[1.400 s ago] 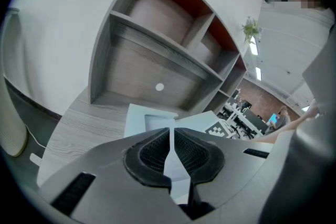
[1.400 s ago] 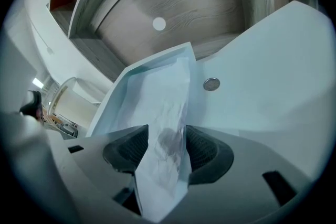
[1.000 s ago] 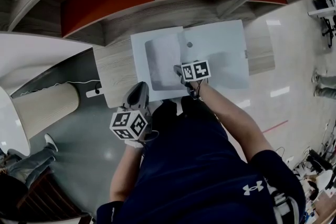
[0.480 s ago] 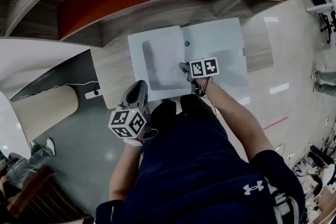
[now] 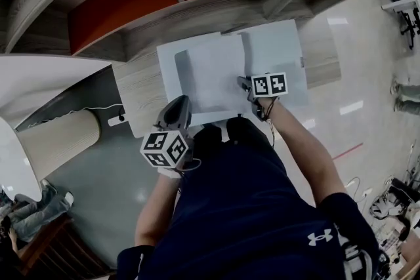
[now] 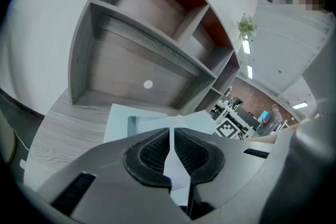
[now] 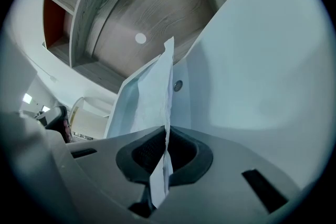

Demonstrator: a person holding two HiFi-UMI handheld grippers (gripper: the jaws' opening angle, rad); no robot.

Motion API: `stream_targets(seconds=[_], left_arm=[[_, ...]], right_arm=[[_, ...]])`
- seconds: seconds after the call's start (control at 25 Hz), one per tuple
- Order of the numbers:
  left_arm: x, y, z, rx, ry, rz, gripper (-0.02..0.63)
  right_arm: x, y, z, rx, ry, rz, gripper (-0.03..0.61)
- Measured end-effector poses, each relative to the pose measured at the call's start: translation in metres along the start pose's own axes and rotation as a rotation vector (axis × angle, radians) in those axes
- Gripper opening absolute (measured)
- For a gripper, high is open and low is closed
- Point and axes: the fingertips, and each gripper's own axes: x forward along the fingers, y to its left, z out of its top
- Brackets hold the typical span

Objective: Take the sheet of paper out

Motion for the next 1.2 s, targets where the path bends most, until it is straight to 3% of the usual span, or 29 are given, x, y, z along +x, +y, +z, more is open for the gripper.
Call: stream_targets(seconds=[1.2], left_arm=[[0.012, -0.03, 0.006, 0.038, -0.002, -0.038, 0.038]], right_arm=[[-0.109, -0.032, 0.01, 0.048, -0.142, -0.034, 0.014]])
